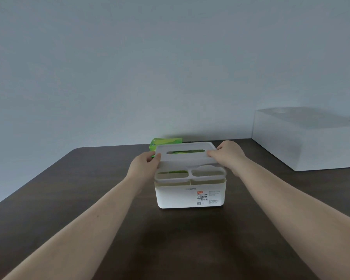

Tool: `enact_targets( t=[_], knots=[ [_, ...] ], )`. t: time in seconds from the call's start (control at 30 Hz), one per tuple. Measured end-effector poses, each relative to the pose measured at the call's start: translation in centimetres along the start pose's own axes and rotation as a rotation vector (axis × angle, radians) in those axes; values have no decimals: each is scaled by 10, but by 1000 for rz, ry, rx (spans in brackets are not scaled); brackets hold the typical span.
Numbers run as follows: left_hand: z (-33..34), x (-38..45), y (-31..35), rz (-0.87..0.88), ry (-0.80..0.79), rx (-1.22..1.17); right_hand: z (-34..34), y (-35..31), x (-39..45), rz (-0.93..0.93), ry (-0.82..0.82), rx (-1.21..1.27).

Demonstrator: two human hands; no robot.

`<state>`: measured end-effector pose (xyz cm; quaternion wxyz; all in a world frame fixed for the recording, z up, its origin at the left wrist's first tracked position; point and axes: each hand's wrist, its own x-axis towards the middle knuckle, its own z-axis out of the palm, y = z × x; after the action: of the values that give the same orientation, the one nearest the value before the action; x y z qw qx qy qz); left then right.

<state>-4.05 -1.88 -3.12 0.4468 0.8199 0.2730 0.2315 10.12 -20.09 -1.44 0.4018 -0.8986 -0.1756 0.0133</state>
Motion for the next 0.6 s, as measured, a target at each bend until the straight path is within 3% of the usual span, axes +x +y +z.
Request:
enact_targets(
  t=[0.23,0.6],
  knots=[
    [4,6,-7,-10,41,9,8,3,7,-17,73,-93],
    [13,13,-5,75,126,214,13,6,8,-20,98,-160]
  ],
)
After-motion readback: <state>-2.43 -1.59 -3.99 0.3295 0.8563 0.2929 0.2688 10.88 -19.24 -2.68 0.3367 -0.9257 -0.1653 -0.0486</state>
